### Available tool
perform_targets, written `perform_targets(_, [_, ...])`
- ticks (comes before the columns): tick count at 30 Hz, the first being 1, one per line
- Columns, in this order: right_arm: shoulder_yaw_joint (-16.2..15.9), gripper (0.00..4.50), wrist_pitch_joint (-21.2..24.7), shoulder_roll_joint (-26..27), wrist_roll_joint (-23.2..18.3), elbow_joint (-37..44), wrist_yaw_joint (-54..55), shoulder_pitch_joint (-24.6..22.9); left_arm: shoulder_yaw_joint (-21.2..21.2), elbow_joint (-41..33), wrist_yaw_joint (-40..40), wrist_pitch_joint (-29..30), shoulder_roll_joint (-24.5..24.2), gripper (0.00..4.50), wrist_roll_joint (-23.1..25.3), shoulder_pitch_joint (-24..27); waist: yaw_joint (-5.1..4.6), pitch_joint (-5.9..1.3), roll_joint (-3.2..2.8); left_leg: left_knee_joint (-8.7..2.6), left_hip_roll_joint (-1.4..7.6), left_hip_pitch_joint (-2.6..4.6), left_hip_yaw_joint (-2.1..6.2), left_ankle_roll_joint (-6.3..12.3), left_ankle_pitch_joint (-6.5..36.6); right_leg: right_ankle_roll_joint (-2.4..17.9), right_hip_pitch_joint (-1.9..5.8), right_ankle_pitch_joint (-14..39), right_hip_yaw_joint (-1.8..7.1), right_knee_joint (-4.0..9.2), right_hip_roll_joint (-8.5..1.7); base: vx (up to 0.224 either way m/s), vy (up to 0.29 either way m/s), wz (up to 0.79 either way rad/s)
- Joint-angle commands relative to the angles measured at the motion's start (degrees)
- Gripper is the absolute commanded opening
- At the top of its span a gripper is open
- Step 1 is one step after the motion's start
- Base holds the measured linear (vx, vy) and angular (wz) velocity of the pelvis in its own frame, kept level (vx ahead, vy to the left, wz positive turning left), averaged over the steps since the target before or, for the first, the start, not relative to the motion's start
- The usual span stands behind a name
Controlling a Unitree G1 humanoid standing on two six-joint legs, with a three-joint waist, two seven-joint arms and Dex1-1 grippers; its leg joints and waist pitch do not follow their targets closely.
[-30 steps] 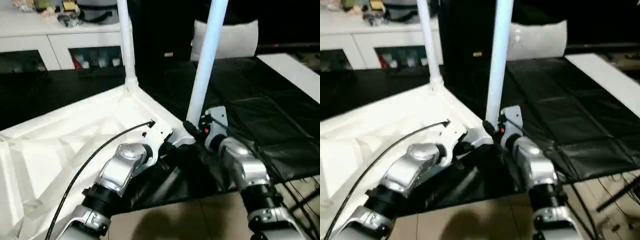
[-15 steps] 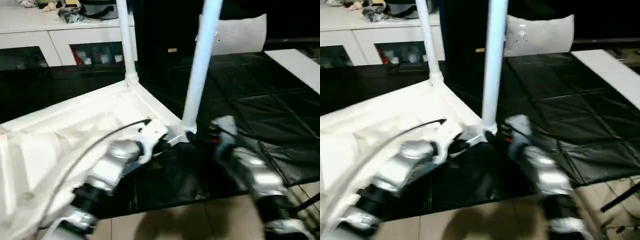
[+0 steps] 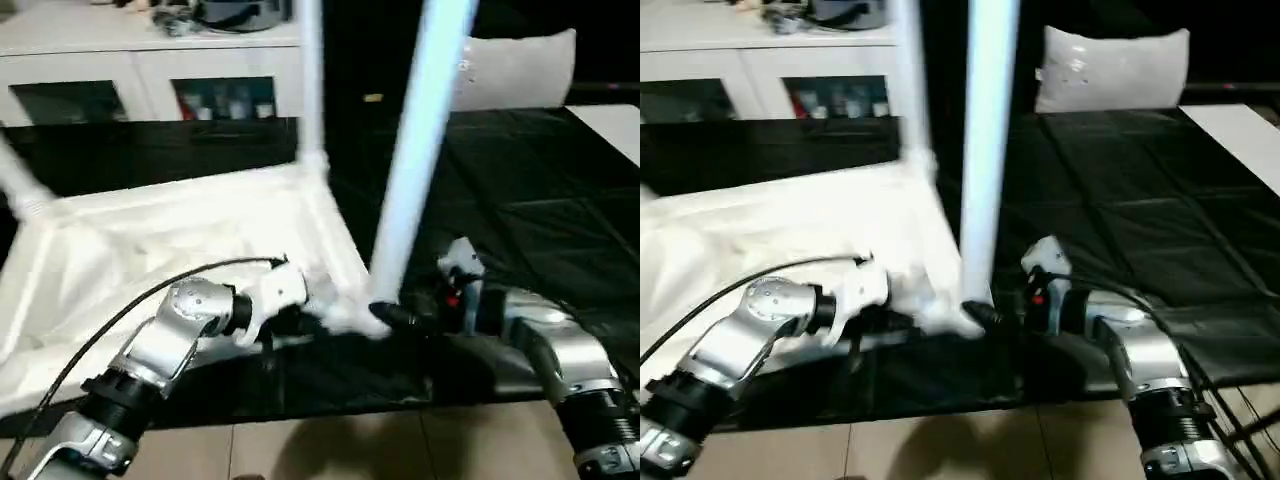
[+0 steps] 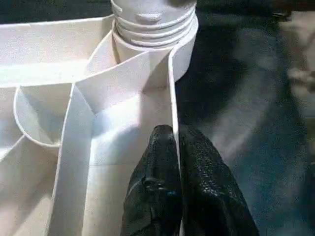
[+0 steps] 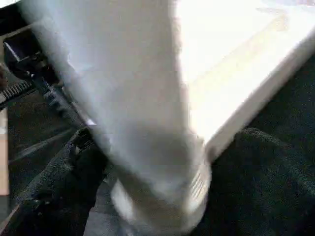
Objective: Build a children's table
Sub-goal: Rotate leg to tighten
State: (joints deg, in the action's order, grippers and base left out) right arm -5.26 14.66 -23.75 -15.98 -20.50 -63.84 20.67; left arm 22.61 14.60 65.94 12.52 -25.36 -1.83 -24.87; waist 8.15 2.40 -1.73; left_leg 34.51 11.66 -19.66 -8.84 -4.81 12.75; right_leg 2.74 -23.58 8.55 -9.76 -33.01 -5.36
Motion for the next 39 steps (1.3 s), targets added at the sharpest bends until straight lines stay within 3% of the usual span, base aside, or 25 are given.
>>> perform_targets(1, [-0.76, 4.30, 0.48, 0.06, -0.75, 0.51, -1.43, 1.30, 3.25, -1.56, 4.20, -0.29, -0.64, 0.00, 0.13, 0.01, -0.26, -3.33, 0.82, -4.20, 1.87, -0.06, -0.23, 3.82, 7.87, 2.98, 3.57, 24.70, 3.88, 4.81, -4.09, 0.000, 0.000, 0.00])
perform_targets(11, [-2.66, 3.50, 3.17, -0.03, -1.89, 1.23, -5.17, 0.86, 3.27, 0.04, 5.59, -2.07, -1.52, 0.00, 0.68, -0.78, -0.17, -3.32, 1.47, -4.30, 1.54, -0.04, -0.18, 3.02, 7.98, 0.98, 3.86, 26.98, 3.71, 5.20, -4.06, 0.000, 0.000, 0.00])
perform_targets(17, [-3.25, 2.91, 3.86, -0.69, -1.94, 1.64, -6.96, 0.23, 3.03, -0.05, 5.27, -2.15, -1.47, 0.00, 0.69, -0.05, -0.11, -3.38, 1.36, -4.30, 1.52, 0.01, -0.14, 2.84, 7.68, 0.71, 3.85, 27.10, 3.65, 5.21, -4.02, 0.000, 0.000, 0.00])
perform_targets(21, [-3.32, 2.75, 4.32, -0.72, -2.12, 2.10, -6.96, -0.18, 2.82, 0.01, 4.72, -2.01, -1.12, 0.00, 0.58, 0.13, -0.04, -3.36, 1.44, -4.26, 1.43, 0.03, -0.19, 2.76, 7.82, 0.42, 3.83, 27.58, 3.62, 5.30, -3.99, 0.000, 0.000, 0.00])
perform_targets(24, [-2.55, 2.65, 6.53, 1.22, -3.73, 4.25, -4.50, -1.78, 2.01, -0.74, 2.10, 0.30, -0.14, 0.00, 0.32, 0.99, -0.04, -3.32, 1.29, -4.31, 1.49, 0.07, -0.12, 2.50, 8.28, 0.26, 3.78, 27.83, 3.55, 5.42, -4.02, 0.000, 0.000, 0.00])
perform_targets(26, [-2.56, 2.63, 6.26, 3.30, -2.24, 4.46, 0.25, -2.49, 0.87, -1.49, -1.17, 3.36, 1.21, 0.00, 0.16, 1.52, -0.11, -3.21, 1.31, -4.34, 1.43, 0.11, -0.16, 2.19, 8.67, -0.01, 3.72, 28.77, 3.49, 5.56, -4.04, 0.000, 0.000, 0.00])
perform_targets(29, [-1.36, 2.62, 5.58, 6.29, 0.15, 2.46, 8.27, -1.74, -1.17, -1.46, -6.39, 6.04, 3.73, 0.00, 0.08, 1.58, -0.55, -2.96, 1.37, -4.24, 1.08, 0.29, -0.16, 1.43, 10.16, -1.35, 3.55, 32.18, 2.95, 6.29, -3.97, 0.000, 0.000, 0.00])
perform_targets(31, [-0.26, 2.60, 6.48, 7.97, 0.55, 1.33, 12.40, -0.95, -2.34, -1.52, -9.28, 7.77, 5.23, 0.00, 0.01, 1.46, -1.12, -2.81, 1.33, -3.97, 0.70, 0.59, -0.15, 0.95, 11.91, -3.07, 3.33, 35.29, 2.07, 7.12, -3.81, 0.000, 0.000, 0.00])
perform_targets(33, [0.81, 2.57, 7.11, 10.13, 1.48, 0.16, 17.75, 0.04, -4.30, -1.60, -14.07, 10.69, 7.68, 0.00, 0.02, 1.22, -2.50, -2.79, 1.04, -4.00, 0.93, 0.53, 0.16, 0.88, 14.13, -4.27, 3.67, 35.44, 1.21, 7.78, -3.72, 0.000, 0.000, 0.00])
perform_targets(35, [3.12, 2.56, 8.09, 14.18, 3.70, -3.07, 29.01, 2.29, -8.52, -1.35, -24.07, 15.99, 12.71, 0.00, 0.38, 0.27, -3.52, -2.89, 0.57, -4.40, 1.60, 0.28, 0.65, 0.29, 15.11, -3.64, 4.08, 32.79, 1.02, 7.53, -3.82, 0.000, 0.000, 0.00])
perform_targets(36, [4.16, 2.56, 8.43, 15.82, 4.58, -4.58, 33.98, 3.25, -10.10, -1.09, -28.18, 17.36, 14.68, 0.00, 0.76, -0.24, -4.29, -2.82, 0.79, -4.47, 1.54, 0.32, 0.90, 0.37, 16.61, -3.89, 4.29, 32.63, 0.75, 7.74, -3.76, 0.000, 0.000, 0.00])
perform_targets(38, [5.20, 2.56, 7.94, 17.89, 5.79, -6.82, 39.59, 4.45, -12.26, -0.24, -34.35, 18.23, 17.81, 0.00, 1.47, -1.26, -5.41, -2.96, 0.65, -4.58, 1.56, 0.30, 0.88, 0.93, 16.78, -2.94, 4.44, 30.96, 1.03, 7.71, -4.04, 0.000, 0.000, 0.00])
perform_targets(39, [5.43, 2.56, 7.02, 18.77, 6.12, -7.95, 40.79, 4.75, -12.76, 0.30, -36.77, 18.39, 19.56, 0.00, 1.73, -1.81, -5.76, -2.92, 0.77, -4.50, 1.32, 0.50, 0.80, 1.23, 16.41, -2.35, 4.19, 30.53, 1.18, 7.85, -4.05, 0.000, 0.000, 0.00])
